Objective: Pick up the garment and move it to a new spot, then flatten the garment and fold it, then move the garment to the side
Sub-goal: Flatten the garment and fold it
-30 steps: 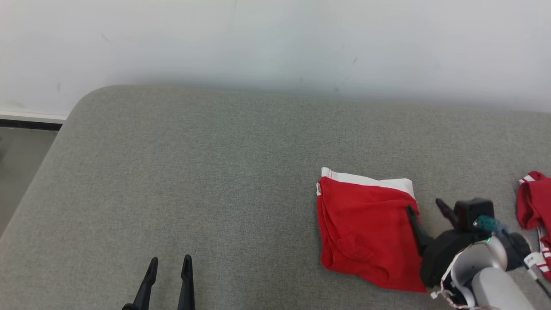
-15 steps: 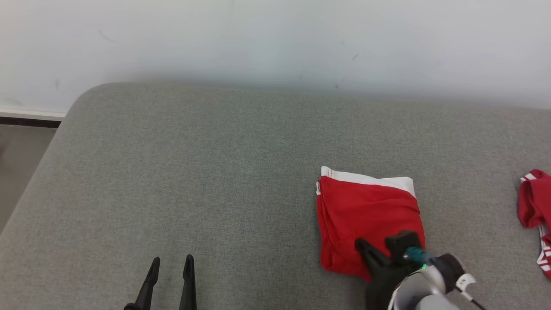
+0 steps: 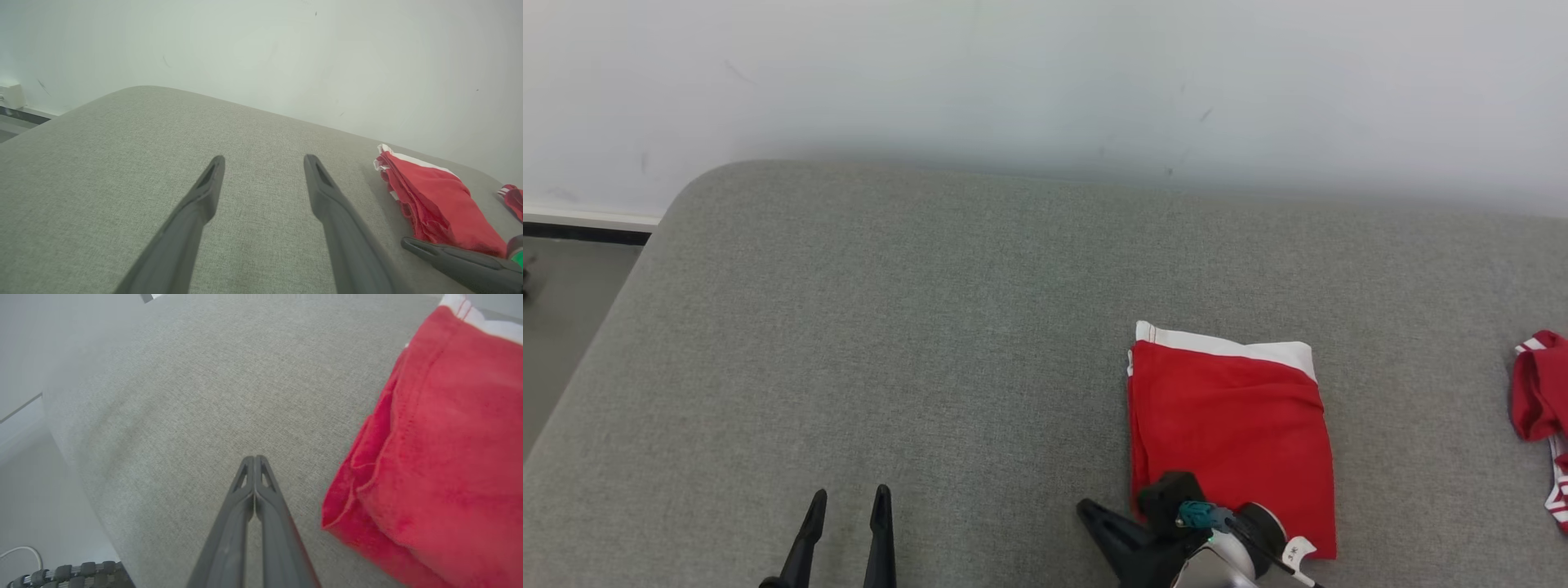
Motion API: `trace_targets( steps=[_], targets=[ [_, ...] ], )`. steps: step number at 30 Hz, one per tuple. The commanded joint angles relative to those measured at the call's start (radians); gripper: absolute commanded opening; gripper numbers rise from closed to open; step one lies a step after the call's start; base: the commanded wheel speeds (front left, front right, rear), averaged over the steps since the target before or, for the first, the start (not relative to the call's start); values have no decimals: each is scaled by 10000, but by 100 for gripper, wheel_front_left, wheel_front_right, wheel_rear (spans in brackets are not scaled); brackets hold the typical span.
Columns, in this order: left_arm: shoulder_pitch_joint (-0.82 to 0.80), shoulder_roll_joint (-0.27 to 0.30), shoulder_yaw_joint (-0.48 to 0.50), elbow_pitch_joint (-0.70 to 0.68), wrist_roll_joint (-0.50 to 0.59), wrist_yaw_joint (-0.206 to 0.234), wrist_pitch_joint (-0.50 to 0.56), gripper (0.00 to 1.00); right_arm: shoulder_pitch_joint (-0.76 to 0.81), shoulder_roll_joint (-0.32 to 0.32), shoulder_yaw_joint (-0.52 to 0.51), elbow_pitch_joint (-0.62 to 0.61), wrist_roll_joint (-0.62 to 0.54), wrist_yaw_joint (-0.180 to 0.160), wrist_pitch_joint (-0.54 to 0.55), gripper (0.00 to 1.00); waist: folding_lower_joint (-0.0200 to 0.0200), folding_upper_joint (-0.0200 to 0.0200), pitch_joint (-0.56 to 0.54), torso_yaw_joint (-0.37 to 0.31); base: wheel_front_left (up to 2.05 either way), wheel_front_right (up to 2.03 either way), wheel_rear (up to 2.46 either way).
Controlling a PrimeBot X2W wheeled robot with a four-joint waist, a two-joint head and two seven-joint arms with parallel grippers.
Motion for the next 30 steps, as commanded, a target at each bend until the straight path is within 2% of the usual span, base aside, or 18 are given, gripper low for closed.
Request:
trace_targets(
  steps=[1, 4, 9, 19, 20, 22, 30],
  targets=[
    [128, -13, 54, -11, -147, 51, -28, 100, -120, 85, 239, -207, 329, -26, -86, 0, 0, 0, -60, -50, 0, 0, 0],
    [248, -13, 169, -39, -148, 86, -28, 100, -164, 90, 569, -634, 810, -26, -152, 0, 0, 0, -159, -192, 0, 0, 0],
    [430, -13, 387, -113, -144, 139, -28, 100, -52, -15, 241, -1313, 1191, -26, -217, 0, 0, 0, -336, -535, 0, 0, 0],
    [867, -13, 1055, -382, -27, 243, -28, 100, 1200, -382, -2151, -3179, 454, -26, 95, 0, 0, 0, -581, -1561, 0, 0, 0],
    [872, -14, 1157, -404, -2, 251, -28, 100, 1311, -386, -2424, -3367, 340, -26, 86, 7, 0, 0, -588, -1672, 0, 0, 0],
    [881, -16, 1343, -443, 96, 246, -28, 100, 1576, -357, -2937, -3646, 202, -26, 115, 100, 0, 0, -600, -1866, 0, 0, 0],
    [866, -14, 2093, -451, 370, 163, -28, 100, 2316, -232, -4330, -4273, -188, -26, 115, 100, 0, 0, -658, -2495, 0, 0, 0]
  ],
)
